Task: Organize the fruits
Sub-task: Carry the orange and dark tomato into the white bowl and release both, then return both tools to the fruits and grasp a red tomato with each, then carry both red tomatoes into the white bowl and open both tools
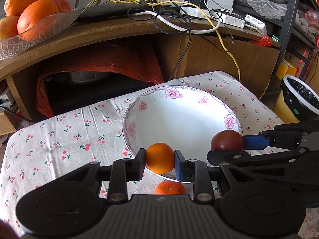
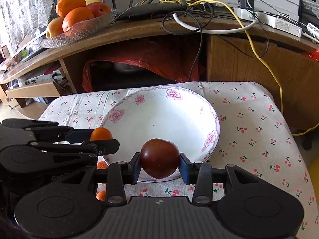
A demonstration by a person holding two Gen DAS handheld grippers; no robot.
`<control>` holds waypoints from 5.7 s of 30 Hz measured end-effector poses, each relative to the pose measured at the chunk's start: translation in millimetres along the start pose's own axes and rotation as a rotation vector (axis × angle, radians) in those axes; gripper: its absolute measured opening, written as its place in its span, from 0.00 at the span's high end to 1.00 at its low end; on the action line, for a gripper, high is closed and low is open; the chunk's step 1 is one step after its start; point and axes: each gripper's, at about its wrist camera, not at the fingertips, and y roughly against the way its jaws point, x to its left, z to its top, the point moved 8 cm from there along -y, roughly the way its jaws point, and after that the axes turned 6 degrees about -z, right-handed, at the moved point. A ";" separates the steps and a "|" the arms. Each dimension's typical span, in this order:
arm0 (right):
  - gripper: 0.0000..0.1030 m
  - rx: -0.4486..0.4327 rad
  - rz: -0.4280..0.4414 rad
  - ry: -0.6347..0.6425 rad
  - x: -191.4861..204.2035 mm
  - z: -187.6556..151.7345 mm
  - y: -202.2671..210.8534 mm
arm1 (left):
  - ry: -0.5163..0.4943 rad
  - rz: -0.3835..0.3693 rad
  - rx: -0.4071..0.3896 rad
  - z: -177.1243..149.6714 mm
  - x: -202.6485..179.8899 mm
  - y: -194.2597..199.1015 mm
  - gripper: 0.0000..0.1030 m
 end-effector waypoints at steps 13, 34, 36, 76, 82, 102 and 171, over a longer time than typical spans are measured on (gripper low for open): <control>0.63 0.006 -0.007 0.005 -3.1 1.4 -5.4 | -0.014 0.011 0.005 1.0 -1.5 -1.9 0.62; 0.58 -0.034 -0.025 0.006 -9.0 6.1 6.6 | -0.026 -0.009 -0.010 -1.8 -4.3 23.0 0.56; 0.58 -0.031 -0.025 0.005 -11.3 4.3 8.3 | -0.030 -0.011 -0.004 -4.6 -4.7 24.9 0.56; 0.57 0.116 0.061 0.128 -3.7 -71.6 37.9 | -0.130 -0.207 0.152 -83.4 -58.6 48.2 0.51; 0.57 0.140 0.093 0.120 -2.8 -76.7 35.6 | -0.134 -0.202 0.170 -86.7 -61.5 38.0 0.51; 0.79 0.206 0.148 0.120 6.3 -77.7 39.4 | -0.179 -0.213 0.164 -86.6 -62.5 45.6 0.62; 0.78 0.210 0.112 0.190 8.7 -83.2 51.4 | -0.237 -0.199 0.152 -81.0 -74.0 42.6 0.64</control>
